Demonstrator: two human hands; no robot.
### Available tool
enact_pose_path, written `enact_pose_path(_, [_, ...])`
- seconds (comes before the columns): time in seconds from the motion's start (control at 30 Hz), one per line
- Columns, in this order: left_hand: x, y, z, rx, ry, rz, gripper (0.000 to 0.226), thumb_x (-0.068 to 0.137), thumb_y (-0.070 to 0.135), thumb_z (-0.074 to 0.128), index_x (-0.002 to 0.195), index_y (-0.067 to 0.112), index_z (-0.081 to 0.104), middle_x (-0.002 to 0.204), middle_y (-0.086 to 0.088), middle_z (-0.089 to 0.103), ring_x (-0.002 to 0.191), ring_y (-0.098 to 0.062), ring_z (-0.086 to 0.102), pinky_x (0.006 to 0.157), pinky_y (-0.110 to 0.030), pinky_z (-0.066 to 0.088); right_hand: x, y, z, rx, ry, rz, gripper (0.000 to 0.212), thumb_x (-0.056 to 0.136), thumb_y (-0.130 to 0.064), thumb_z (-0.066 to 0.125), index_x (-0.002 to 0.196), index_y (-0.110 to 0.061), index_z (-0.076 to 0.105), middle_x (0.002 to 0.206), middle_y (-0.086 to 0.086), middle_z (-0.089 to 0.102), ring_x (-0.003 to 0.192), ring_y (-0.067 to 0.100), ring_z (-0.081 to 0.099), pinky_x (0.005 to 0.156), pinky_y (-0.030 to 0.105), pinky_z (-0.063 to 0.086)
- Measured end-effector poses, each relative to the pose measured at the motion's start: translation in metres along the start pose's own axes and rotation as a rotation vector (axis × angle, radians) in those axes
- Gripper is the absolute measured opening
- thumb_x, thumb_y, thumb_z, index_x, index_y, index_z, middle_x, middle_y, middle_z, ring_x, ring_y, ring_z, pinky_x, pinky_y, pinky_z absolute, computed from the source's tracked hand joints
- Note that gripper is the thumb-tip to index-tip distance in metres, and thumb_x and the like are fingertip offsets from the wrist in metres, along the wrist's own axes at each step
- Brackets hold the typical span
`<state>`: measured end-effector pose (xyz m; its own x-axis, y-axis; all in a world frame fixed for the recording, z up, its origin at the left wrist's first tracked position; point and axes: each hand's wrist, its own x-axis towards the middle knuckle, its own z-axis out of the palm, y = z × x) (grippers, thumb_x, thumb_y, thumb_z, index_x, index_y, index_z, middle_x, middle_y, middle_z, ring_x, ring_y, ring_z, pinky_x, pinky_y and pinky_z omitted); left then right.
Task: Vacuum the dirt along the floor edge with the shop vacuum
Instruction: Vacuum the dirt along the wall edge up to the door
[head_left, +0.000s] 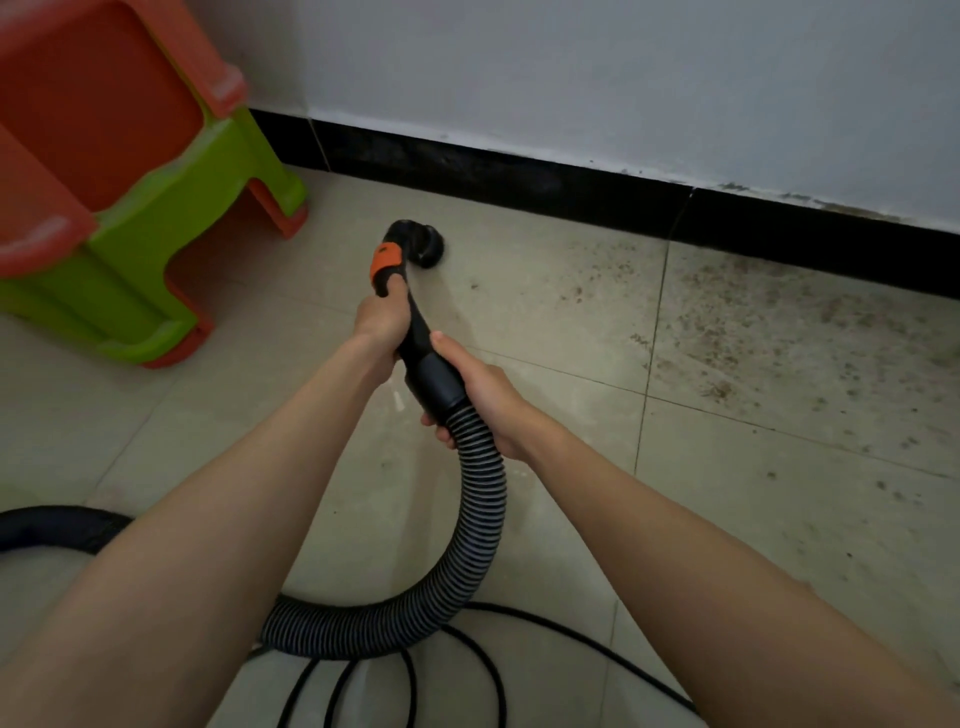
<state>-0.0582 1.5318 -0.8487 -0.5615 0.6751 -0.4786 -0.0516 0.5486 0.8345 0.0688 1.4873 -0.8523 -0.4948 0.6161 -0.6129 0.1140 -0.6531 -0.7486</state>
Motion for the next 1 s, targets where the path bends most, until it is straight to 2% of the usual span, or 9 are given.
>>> enact_pose_path(0.07, [0.009, -0.003, -0.02, -0.014, 0.057, -0.004, 0.048, 0.101, 0.04, 0.035, 0.126, 0.001, 0.047, 0.109, -0.011, 0.056, 0.092, -0.023, 0.055, 0.078, -0.032, 0.047, 0.01, -0.003, 0.017, -0.048, -0.021, 0.008, 0.063, 0.087, -0.061, 0.055, 0.105, -0.001, 0.061, 0.066, 0.016, 0.063, 0.042, 0.021, 0.054, 0.042, 0.024, 0.046])
enact_pose_path(0.27, [0.021, -0.016, -0.074, -0.049, 0.133, -0.086, 0.052, 0.101, 0.043, 0.034, 0.129, 0.001, 0.045, 0.097, -0.006, 0.051, 0.088, -0.023, 0.057, 0.068, -0.029, 0.044, 0.02, 0.002, 0.062, -0.106, -0.104, 0.05, 0.062, 0.086, -0.062, 0.056, 0.1, -0.002, 0.061, 0.065, 0.015, 0.062, 0.042, 0.02, 0.055, 0.042, 0.022, 0.046])
enact_pose_path(0.33, [0.016, -0.021, -0.083, -0.039, 0.133, -0.1, 0.051, 0.101, 0.043, 0.034, 0.128, 0.002, 0.046, 0.084, -0.004, 0.049, 0.072, -0.019, 0.053, 0.06, -0.027, 0.042, 0.017, 0.009, 0.069, -0.107, -0.117, 0.063, 0.062, 0.086, -0.063, 0.055, 0.099, -0.002, 0.062, 0.065, 0.014, 0.062, 0.043, 0.02, 0.054, 0.043, 0.023, 0.046])
enact_pose_path(0.4, [0.01, -0.029, -0.084, -0.023, 0.116, -0.099, 0.049, 0.101, 0.042, 0.034, 0.126, 0.001, 0.046, 0.08, -0.004, 0.049, 0.065, -0.016, 0.049, 0.056, -0.026, 0.041, 0.009, 0.017, 0.07, -0.091, -0.122, 0.065, 0.061, 0.088, -0.062, 0.053, 0.096, -0.002, 0.062, 0.065, 0.014, 0.062, 0.044, 0.02, 0.054, 0.044, 0.024, 0.047])
enact_pose_path(0.5, [-0.002, -0.035, -0.075, 0.005, 0.084, -0.071, 0.05, 0.1, 0.04, 0.035, 0.129, 0.0, 0.044, 0.097, -0.008, 0.054, 0.075, -0.018, 0.053, 0.059, -0.027, 0.044, -0.006, 0.028, 0.064, -0.043, -0.091, 0.05, 0.059, 0.089, -0.06, 0.053, 0.096, -0.002, 0.062, 0.066, 0.015, 0.061, 0.043, 0.019, 0.053, 0.044, 0.024, 0.046])
enact_pose_path(0.6, [-0.01, -0.032, -0.058, 0.035, 0.031, -0.054, 0.053, 0.1, 0.043, 0.036, 0.129, 0.0, 0.045, 0.105, -0.012, 0.057, 0.088, -0.023, 0.056, 0.072, -0.031, 0.046, -0.016, 0.032, 0.055, 0.028, -0.023, 0.035, 0.059, 0.088, -0.059, 0.055, 0.097, -0.001, 0.063, 0.066, 0.016, 0.06, 0.044, 0.021, 0.054, 0.043, 0.024, 0.045])
enact_pose_path(0.73, [-0.024, -0.029, -0.031, 0.053, -0.052, -0.037, 0.052, 0.1, 0.042, 0.036, 0.124, -0.001, 0.048, 0.1, -0.011, 0.057, 0.088, -0.024, 0.056, 0.077, -0.032, 0.047, -0.029, 0.037, 0.037, 0.073, 0.065, 0.021, 0.064, 0.088, -0.058, 0.056, 0.102, 0.003, 0.064, 0.066, 0.017, 0.061, 0.044, 0.022, 0.054, 0.043, 0.025, 0.046])
enact_pose_path(1.0, [-0.052, -0.018, 0.023, 0.041, -0.235, -0.016, 0.053, 0.1, 0.041, 0.037, 0.126, -0.004, 0.047, 0.101, -0.011, 0.055, 0.085, -0.022, 0.054, 0.071, -0.029, 0.045, -0.062, 0.034, -0.008, 0.139, 0.168, -0.022, 0.061, 0.089, -0.055, 0.056, 0.101, 0.004, 0.064, 0.065, 0.02, 0.059, 0.039, 0.022, 0.051, 0.038, 0.023, 0.044])
